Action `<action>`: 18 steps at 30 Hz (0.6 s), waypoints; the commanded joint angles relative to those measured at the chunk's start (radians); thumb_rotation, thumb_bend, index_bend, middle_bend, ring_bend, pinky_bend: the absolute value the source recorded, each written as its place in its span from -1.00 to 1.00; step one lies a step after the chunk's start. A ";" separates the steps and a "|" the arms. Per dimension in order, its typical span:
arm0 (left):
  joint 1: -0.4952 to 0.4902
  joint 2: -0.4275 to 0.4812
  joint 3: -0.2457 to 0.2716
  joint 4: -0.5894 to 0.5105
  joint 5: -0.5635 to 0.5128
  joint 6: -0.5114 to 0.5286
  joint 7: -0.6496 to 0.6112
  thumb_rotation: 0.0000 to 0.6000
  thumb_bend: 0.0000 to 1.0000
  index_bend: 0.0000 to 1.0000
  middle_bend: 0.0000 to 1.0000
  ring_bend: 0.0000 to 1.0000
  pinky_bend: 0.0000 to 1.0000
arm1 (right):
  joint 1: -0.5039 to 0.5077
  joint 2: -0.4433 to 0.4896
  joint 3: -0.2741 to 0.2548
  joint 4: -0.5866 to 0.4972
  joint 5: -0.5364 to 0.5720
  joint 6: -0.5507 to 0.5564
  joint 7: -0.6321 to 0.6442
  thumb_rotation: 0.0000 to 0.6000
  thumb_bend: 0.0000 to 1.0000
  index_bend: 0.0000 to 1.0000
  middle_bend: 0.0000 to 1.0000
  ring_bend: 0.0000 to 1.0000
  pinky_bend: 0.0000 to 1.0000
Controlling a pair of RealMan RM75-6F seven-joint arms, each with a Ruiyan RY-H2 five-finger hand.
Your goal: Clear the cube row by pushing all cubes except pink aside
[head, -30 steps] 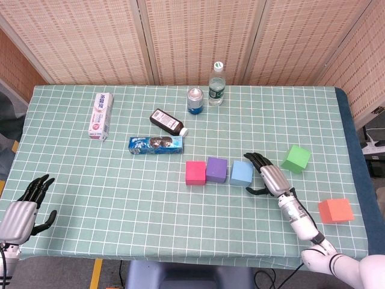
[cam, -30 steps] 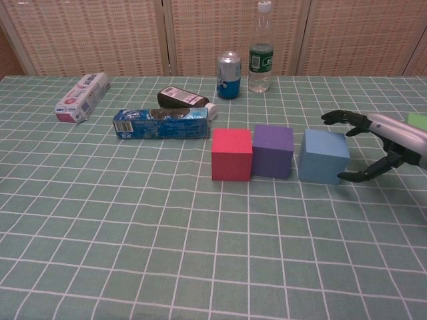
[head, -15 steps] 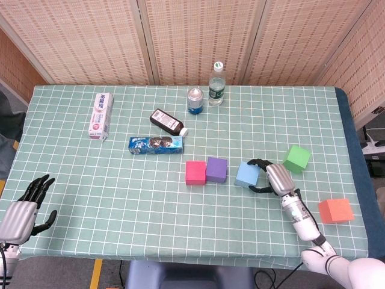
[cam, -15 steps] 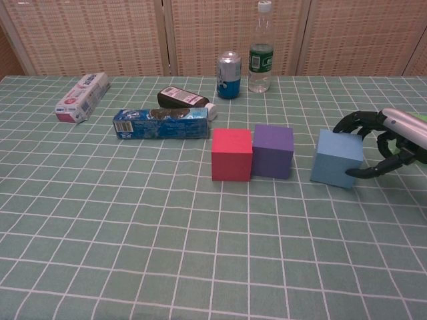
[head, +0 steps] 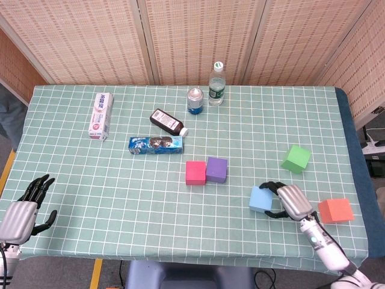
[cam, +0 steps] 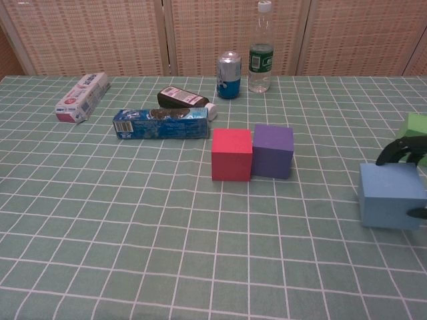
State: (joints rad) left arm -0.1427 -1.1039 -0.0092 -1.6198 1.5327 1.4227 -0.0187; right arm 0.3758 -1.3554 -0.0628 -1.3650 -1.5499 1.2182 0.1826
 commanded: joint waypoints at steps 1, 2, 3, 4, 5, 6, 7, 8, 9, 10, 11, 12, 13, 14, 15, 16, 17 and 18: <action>0.000 0.001 0.000 -0.001 -0.001 -0.001 -0.002 1.00 -0.14 -0.92 -1.00 -0.91 -0.18 | -0.034 0.081 -0.035 -0.095 0.010 -0.013 -0.060 1.00 -0.79 -0.29 -0.13 -0.31 0.13; -0.001 0.001 0.000 -0.001 -0.001 -0.002 -0.002 1.00 -0.14 -0.92 -1.00 -0.91 -0.18 | -0.033 0.087 -0.035 -0.102 0.008 -0.017 -0.059 1.00 -0.79 -0.37 -0.24 -0.45 -0.03; -0.001 0.001 0.000 -0.001 -0.001 -0.002 -0.001 1.00 -0.14 -0.92 -1.00 -0.91 -0.18 | -0.030 0.093 -0.035 -0.107 0.006 -0.024 -0.054 1.00 -0.79 -0.42 -0.32 -0.56 -0.15; -0.001 0.001 0.000 -0.001 0.000 -0.001 0.000 1.00 -0.14 -0.92 -1.00 -0.91 -0.18 | -0.027 0.096 -0.035 -0.111 0.006 -0.033 -0.047 1.00 -0.79 -0.52 -0.47 -0.74 -0.35; 0.000 0.000 0.000 0.000 0.000 -0.001 0.001 1.00 -0.14 -0.92 -1.00 -0.91 -0.18 | -0.024 0.100 -0.035 -0.114 0.006 -0.042 -0.040 1.00 -0.79 -0.62 -0.60 -0.87 -0.50; 0.000 0.000 0.000 0.000 0.000 -0.001 0.001 1.00 -0.14 -0.92 -1.00 -0.92 -0.18 | -0.020 0.103 -0.035 -0.117 0.006 -0.053 -0.032 1.00 -0.79 -0.68 -0.69 -0.93 -0.60; 0.000 0.000 0.000 0.000 0.000 0.000 0.000 1.00 -0.14 -0.92 -1.00 -0.92 -0.18 | -0.014 0.106 -0.034 -0.120 0.006 -0.066 -0.019 1.00 -0.80 -0.79 -0.82 -0.99 -0.73; 0.000 0.000 0.000 0.000 0.000 0.000 0.000 1.00 -0.14 -0.92 -1.00 -0.91 -0.18 | -0.009 0.107 -0.032 -0.120 0.004 -0.073 -0.008 1.00 -0.81 -0.87 -0.90 -1.00 -0.81; 0.000 0.000 0.000 0.000 0.000 0.000 0.000 1.00 -0.14 -0.92 -1.00 -0.92 -0.18 | -0.006 0.106 -0.030 -0.122 0.000 -0.077 0.010 1.00 -0.82 -0.93 -0.96 -1.00 -0.85; 0.000 0.000 0.000 0.000 0.000 0.000 0.000 1.00 -0.14 -0.92 -1.00 -0.91 -0.18 | -0.003 0.104 -0.028 -0.122 -0.005 -0.077 0.025 1.00 -0.83 -0.96 -0.98 -1.00 -0.86; 0.000 0.000 0.000 0.000 0.000 0.000 0.000 1.00 -0.14 -0.92 -1.00 -0.91 -0.18 | 0.000 0.100 -0.023 -0.118 -0.013 -0.073 0.044 1.00 -0.83 -0.98 -1.00 -1.00 -0.86; 0.000 0.000 0.000 0.000 0.000 0.000 0.000 1.00 -0.14 -0.92 -1.00 -0.91 -0.18 | 0.001 0.094 -0.018 -0.114 -0.019 -0.066 0.058 1.00 -0.83 -0.99 -1.00 -1.00 -0.86; 0.000 0.000 0.000 0.000 0.000 0.000 0.000 1.00 -0.14 -0.92 -1.00 -0.91 -0.18 | 0.000 0.088 -0.013 -0.109 -0.024 -0.055 0.071 1.00 -0.83 -0.99 -1.00 -1.00 -0.86; 0.000 0.000 0.000 0.001 0.001 0.000 0.000 1.00 -0.14 -0.92 -1.00 -0.92 -0.18 | 0.000 0.080 -0.007 -0.105 -0.028 -0.045 0.087 1.00 -0.83 -0.99 -1.00 -1.00 -0.86; 0.000 0.000 0.000 0.001 0.002 0.000 0.000 1.00 -0.14 -0.92 -1.00 -0.92 -0.18 | 0.000 0.071 0.000 -0.103 -0.032 -0.035 0.117 1.00 -0.83 -0.99 -1.00 -1.00 -0.86; 0.000 0.000 0.000 0.002 0.002 0.001 0.000 1.00 -0.14 -0.92 -1.00 -0.91 -0.18 | 0.001 0.067 0.003 -0.106 -0.035 -0.034 0.143 1.00 -0.83 -0.99 -1.00 -1.00 -0.86; 0.000 0.000 0.000 0.002 0.003 0.001 -0.001 1.00 -0.14 -0.92 -1.00 -0.91 -0.18 | 0.004 0.065 0.006 -0.111 -0.035 -0.035 0.170 1.00 -0.83 -0.99 -1.00 -1.00 -0.86; -0.001 0.000 0.001 0.002 0.002 0.000 -0.002 1.00 -0.14 -0.92 -1.00 -0.91 -0.18 | 0.008 0.058 0.015 -0.115 -0.031 -0.035 0.202 1.00 -0.83 -0.99 -1.00 -1.00 -0.86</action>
State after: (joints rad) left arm -0.1433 -1.1038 -0.0087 -1.6178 1.5350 1.4225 -0.0202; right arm 0.3764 -1.2801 -0.0659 -1.4756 -1.5767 1.1742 0.3234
